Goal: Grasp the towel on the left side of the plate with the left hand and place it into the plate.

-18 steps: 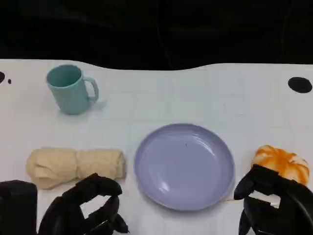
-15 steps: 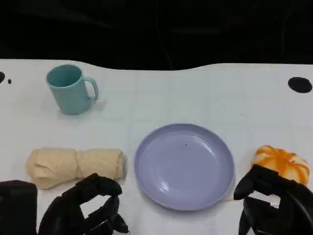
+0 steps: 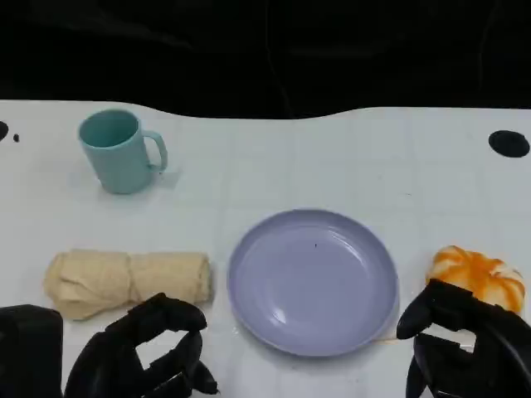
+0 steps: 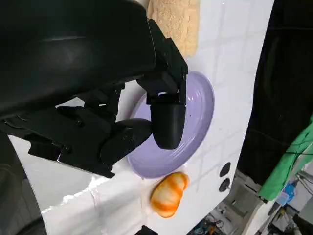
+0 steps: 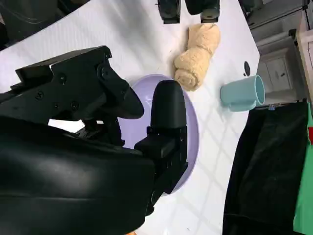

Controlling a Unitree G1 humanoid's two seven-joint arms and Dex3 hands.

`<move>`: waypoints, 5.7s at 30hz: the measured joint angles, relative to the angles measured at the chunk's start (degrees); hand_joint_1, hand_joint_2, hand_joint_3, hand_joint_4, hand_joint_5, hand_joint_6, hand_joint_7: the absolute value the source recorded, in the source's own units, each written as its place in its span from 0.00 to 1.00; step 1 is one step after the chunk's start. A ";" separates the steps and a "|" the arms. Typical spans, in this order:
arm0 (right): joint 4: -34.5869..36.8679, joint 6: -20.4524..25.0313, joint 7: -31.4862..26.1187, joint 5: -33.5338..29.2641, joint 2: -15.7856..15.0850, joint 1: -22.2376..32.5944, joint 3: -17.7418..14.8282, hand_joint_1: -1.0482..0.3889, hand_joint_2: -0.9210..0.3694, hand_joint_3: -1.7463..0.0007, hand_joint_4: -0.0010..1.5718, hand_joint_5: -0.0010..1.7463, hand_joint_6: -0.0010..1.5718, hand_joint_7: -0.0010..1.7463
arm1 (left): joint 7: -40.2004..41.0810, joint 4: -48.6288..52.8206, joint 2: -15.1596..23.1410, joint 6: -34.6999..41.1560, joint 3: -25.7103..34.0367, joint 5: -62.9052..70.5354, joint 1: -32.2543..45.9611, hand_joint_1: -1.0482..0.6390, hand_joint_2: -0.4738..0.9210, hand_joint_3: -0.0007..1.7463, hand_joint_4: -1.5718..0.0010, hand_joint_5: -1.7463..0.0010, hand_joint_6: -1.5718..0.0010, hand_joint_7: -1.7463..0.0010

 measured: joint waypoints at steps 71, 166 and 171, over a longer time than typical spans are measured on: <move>-1.06 0.21 0.12 -0.57 0.46 1.37 0.13 0.67 0.12 0.43 0.41 1.00 0.29 0.95 | -13.59 45.27 22.25 -28.95 -26.15 83.06 -40.15 0.27 0.94 0.00 0.70 0.97 0.75 0.99; -1.16 1.51 1.44 1.60 -1.36 1.26 -1.60 0.70 0.12 0.40 0.40 1.00 0.30 0.93 | -9.12 38.16 9.30 -33.43 -34.07 71.43 -45.85 0.11 1.00 0.06 0.87 0.86 0.91 0.98; -1.04 1.58 1.22 1.54 -1.35 0.78 -1.14 0.71 0.12 0.40 0.40 1.00 0.29 0.94 | -12.00 30.92 9.66 -33.56 -27.19 60.86 -40.91 0.30 1.00 0.13 0.75 0.78 0.74 0.92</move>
